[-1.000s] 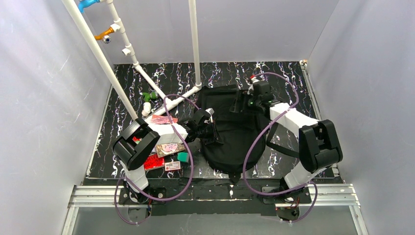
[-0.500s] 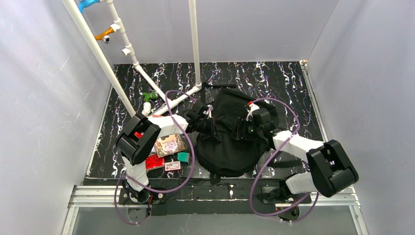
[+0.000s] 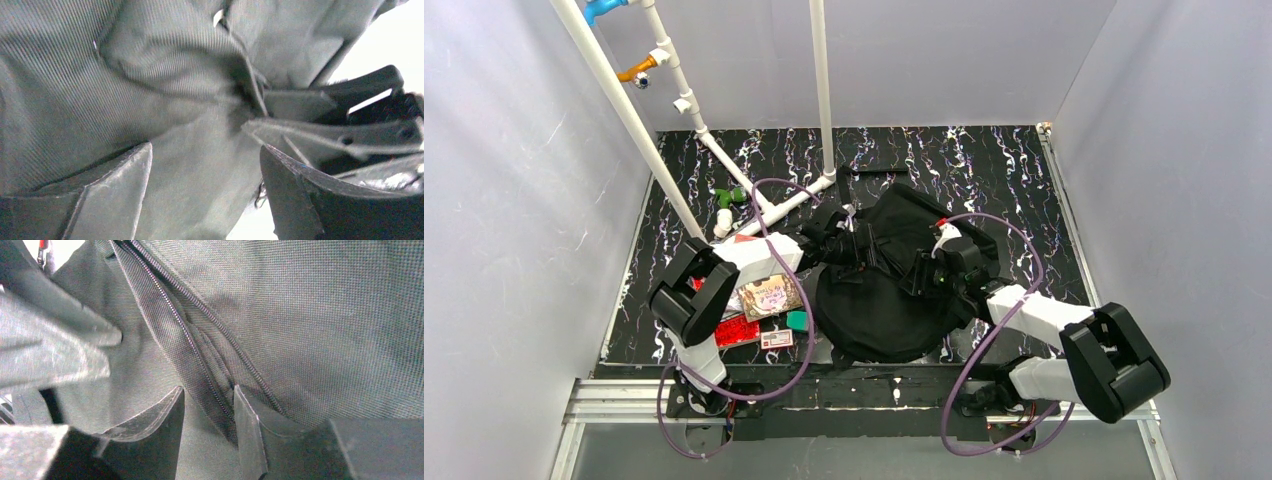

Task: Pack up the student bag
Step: Unzip the student bag at the center of the board.

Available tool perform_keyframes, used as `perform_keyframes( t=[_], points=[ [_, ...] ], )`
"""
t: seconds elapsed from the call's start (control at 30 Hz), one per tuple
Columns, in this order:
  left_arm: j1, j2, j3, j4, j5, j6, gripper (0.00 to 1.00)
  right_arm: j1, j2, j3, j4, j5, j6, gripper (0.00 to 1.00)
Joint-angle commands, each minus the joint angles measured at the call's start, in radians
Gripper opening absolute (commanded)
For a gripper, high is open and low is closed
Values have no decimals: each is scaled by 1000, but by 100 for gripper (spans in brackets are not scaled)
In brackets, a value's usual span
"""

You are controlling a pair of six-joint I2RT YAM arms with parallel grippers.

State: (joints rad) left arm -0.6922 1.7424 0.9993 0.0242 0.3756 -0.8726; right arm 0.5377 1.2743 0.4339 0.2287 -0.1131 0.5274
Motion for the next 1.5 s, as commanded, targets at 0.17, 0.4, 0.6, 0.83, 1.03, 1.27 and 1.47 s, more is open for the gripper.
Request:
perform_keyframes(
  t=[0.17,0.4,0.6,0.83,1.03,1.27,1.47],
  points=[
    [-41,157,217,-84,-123,-103,82,16,-75,-51,-114,38,-12,41],
    [-65,166,206,-164,-211,-116,48,19,-102,-33,-185,52,-15,40],
    [-63,260,263,-230,-213,-26,10,19,-112,111,-401,100,-85,61],
    [-64,249,151,-125,-182,-44,1,21,-12,356,-569,247,-251,67],
    [-62,244,136,-126,-173,-46,0,59,128,436,-538,331,-340,63],
    [-58,244,126,-134,-161,-55,0,189,234,480,-562,588,-430,67],
    [-58,240,123,-132,-166,-54,0,247,331,491,-595,689,-416,83]
  ],
)
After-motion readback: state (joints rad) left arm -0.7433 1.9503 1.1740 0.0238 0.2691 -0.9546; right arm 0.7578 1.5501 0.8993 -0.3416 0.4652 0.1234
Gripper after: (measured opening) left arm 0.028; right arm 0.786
